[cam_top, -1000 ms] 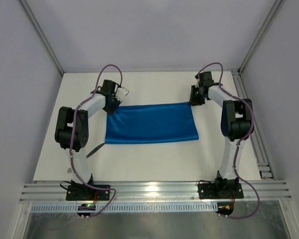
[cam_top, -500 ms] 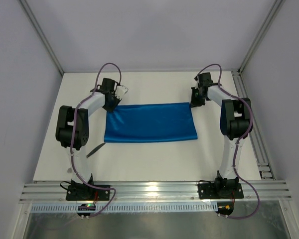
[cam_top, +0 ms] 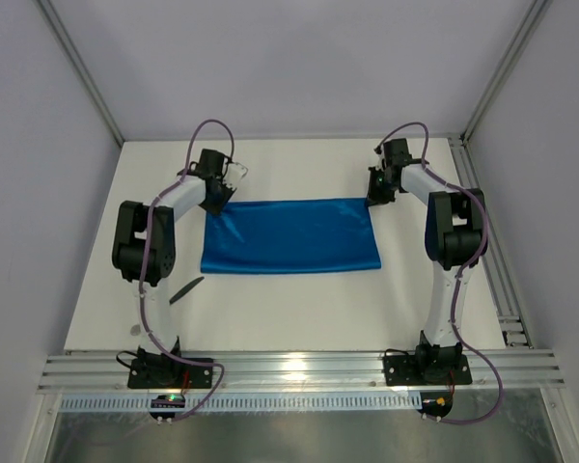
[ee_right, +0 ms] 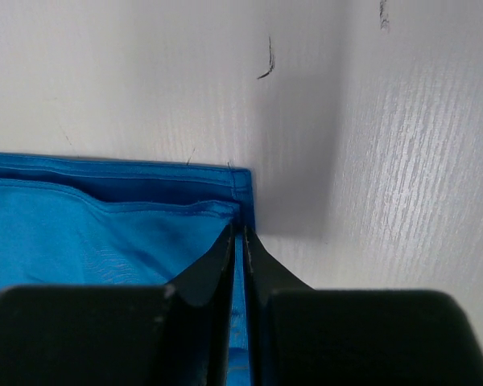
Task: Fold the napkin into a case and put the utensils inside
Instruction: Fold and flatten the napkin at the center of the board.
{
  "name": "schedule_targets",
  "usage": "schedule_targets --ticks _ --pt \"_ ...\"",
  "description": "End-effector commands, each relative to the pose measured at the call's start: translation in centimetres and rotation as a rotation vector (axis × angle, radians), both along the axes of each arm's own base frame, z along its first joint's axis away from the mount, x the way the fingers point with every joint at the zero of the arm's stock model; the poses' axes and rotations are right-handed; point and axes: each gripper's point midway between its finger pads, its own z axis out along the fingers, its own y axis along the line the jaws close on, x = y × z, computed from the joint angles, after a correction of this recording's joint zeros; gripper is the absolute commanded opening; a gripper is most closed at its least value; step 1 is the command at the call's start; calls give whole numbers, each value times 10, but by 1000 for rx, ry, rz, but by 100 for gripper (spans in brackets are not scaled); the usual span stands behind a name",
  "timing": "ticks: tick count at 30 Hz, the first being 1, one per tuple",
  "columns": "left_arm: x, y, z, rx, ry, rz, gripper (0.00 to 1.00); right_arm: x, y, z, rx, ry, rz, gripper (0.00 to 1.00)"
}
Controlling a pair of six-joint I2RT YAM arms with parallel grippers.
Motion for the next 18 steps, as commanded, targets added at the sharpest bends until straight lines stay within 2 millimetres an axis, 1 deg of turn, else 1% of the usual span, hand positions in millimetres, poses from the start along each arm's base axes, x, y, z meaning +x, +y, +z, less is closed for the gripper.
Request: schedule_targets --ticks 1,5,7,9,10,11,18 --pt "17 4 11 -3 -53 47 0 15 2 21 38 -60 -18 11" --pt "16 5 8 2 -43 48 0 24 -1 35 76 -108 -60 12" --pt "17 5 8 -2 -46 53 0 29 1 39 86 -123 -55 15" --pt "18 3 8 -12 -49 53 0 30 2 35 88 -112 -55 18" --pt "20 2 10 -17 -52 52 0 33 2 37 91 -116 -56 18" --pt "21 1 11 -24 -54 50 0 33 2 31 89 -103 -58 18" --pt "24 1 16 -26 -61 52 0 38 9 19 131 -79 -73 19"
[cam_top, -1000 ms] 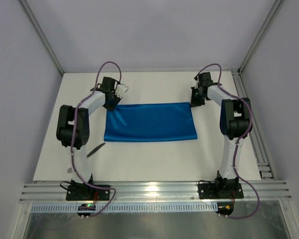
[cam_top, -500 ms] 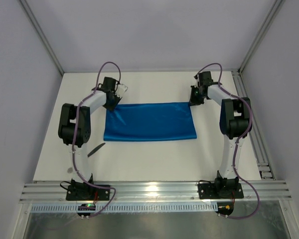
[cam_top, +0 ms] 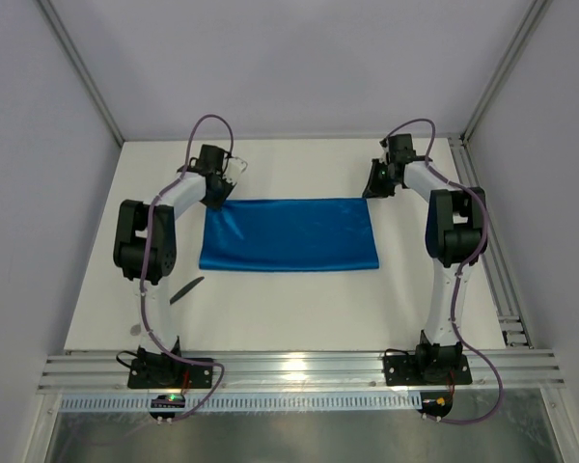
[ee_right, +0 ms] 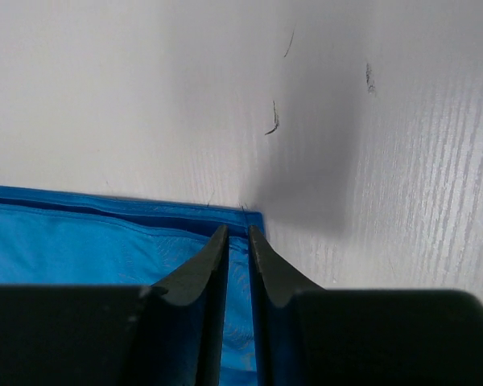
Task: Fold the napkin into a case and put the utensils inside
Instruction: Fold and flatten the napkin at the center of the board.
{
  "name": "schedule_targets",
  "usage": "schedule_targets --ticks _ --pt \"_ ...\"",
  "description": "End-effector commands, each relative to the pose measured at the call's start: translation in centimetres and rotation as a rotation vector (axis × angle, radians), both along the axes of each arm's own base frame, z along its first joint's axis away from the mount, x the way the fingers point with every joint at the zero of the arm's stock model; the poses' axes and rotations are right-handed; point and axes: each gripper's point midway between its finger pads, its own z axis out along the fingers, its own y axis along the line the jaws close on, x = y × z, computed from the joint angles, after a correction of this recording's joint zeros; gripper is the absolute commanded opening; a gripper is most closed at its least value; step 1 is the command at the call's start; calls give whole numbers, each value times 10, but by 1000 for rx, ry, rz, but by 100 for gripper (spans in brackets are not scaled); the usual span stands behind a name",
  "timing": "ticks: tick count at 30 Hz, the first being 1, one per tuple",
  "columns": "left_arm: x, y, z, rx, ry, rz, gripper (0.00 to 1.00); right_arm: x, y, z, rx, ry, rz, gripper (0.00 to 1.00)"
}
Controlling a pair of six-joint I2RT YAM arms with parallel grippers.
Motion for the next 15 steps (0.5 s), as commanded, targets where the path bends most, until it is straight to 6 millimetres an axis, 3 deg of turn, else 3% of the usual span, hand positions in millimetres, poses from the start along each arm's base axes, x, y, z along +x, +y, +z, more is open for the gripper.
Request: schedule_targets --ticks 1,7,15 --pt "12 0 10 -21 -36 22 0 16 7 4 47 -25 -19 20" --pt "12 2 7 -16 -29 29 2 14 6 -10 37 10 -41 16" --pt "11 6 1 5 -15 39 5 14 7 -7 45 3 -28 15"
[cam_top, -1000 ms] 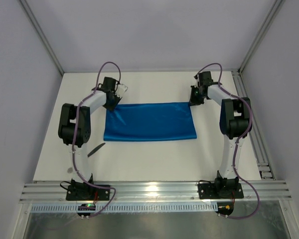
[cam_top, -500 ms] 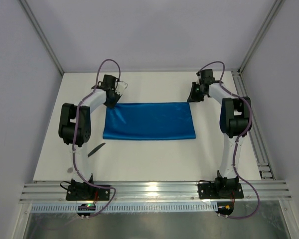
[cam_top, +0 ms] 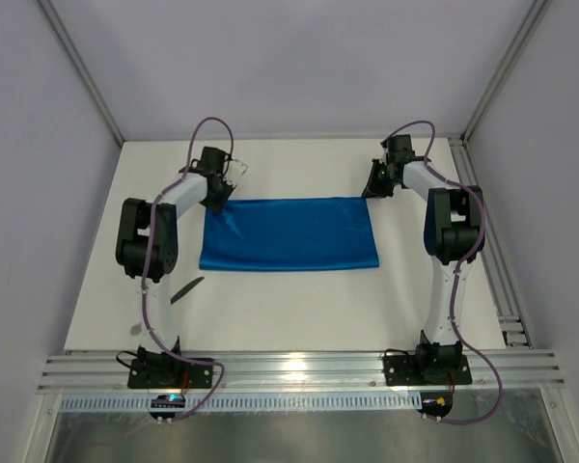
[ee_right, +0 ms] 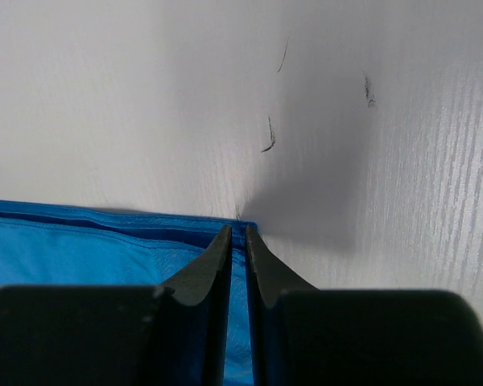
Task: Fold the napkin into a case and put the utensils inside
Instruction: Fold and flatten the napkin at the center of the board, then smooth out the rectangle-folded napkin at the center of the board.
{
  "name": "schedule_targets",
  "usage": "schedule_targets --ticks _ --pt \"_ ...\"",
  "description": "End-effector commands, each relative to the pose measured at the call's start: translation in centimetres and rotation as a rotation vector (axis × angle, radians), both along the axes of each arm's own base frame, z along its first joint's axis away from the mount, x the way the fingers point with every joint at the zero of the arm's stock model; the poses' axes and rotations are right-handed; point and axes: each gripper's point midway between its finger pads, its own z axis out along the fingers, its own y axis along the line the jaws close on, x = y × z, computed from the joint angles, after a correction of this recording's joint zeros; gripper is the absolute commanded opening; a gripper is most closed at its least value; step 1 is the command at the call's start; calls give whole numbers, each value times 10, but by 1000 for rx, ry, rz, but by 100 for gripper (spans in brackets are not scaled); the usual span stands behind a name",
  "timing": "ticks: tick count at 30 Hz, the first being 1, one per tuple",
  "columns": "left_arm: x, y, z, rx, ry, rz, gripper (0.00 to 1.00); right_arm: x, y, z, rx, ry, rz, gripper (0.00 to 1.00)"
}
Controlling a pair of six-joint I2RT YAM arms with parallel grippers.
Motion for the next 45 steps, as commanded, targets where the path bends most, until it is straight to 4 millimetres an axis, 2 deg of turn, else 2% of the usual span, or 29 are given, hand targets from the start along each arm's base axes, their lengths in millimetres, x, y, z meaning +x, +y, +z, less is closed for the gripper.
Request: schedule_targets --ticks 1,2,3,6,11,14,18,21,22,23,24,25,26,28,29,30,31,32,33,34,35,36,37,38,40,41,45 --pt "11 5 11 1 -33 25 7 6 3 4 10 -15 5 15" --pt "11 6 11 5 -32 30 10 7 4 6 11 -21 8 15" --pt "10 7 11 10 -30 29 20 7 3 7 9 -22 9 15" --pt "13 12 17 32 -52 51 37 7 3 11 5 -29 13 15" --pt "24 28 32 65 -117 113 37 6 5 21 10 -49 38 15" --pt "28 32 34 75 -132 137 37 7 3 30 -1 -68 42 15" --pt "32 38 34 97 -144 166 36 8 -2 52 -33 -112 44 15" --pt "34 34 41 69 -158 174 36 6 -9 66 -73 -138 35 15" --pt "33 24 42 16 -151 153 35 5 -11 80 -81 -164 29 15" --pt "28 20 44 -5 -135 144 35 -1 -12 80 -93 -159 30 15" --pt "26 16 55 -27 -147 138 35 -5 -14 84 -106 -164 24 15" --pt "22 9 58 -53 -140 127 34 -10 -14 100 -114 -194 21 15" --pt "11 5 58 -64 -99 125 33 -23 -11 91 -124 -167 30 15" --pt "-11 -11 64 -104 -49 80 30 -41 -5 91 -132 -159 39 15" --pt "-25 -23 64 -148 -12 39 29 -62 5 91 -129 -151 64 15" --pt "-43 -33 62 -155 32 6 27 -73 12 91 -126 -149 83 14" --pt "-70 -36 59 -155 88 -33 26 -96 25 89 -128 -139 118 12" --pt "-81 -42 58 -157 100 -53 25 -105 23 87 -132 -132 118 9" --pt "-102 -45 52 -136 158 -92 25 -120 39 86 -124 -126 155 5" --pt "-119 -56 48 -118 189 -141 24 -131 46 84 -117 -119 173 4" --pt "-140 -55 40 -96 232 -157 24 -150 53 71 -101 -84 202 4" --pt "-151 -56 35 -90 258 -170 24 -161 60 77 -77 -97 215 4" --pt "-162 -54 30 -73 289 -174 23 -173 69 73 -41 -78 211 4" --pt "-172 -47 23 -53 316 -162 22 -190 74 59 2 -43 225 4" --pt "-179 -38 16 -21 334 -138 21 -201 75 54 46 -39 196 4" --pt "-186 -33 9 1 352 -131 22 -215 71 38 41 0 181 4" --pt "-187 -16 -15 89 353 -90 20 -227 60 14 16 36 131 4"
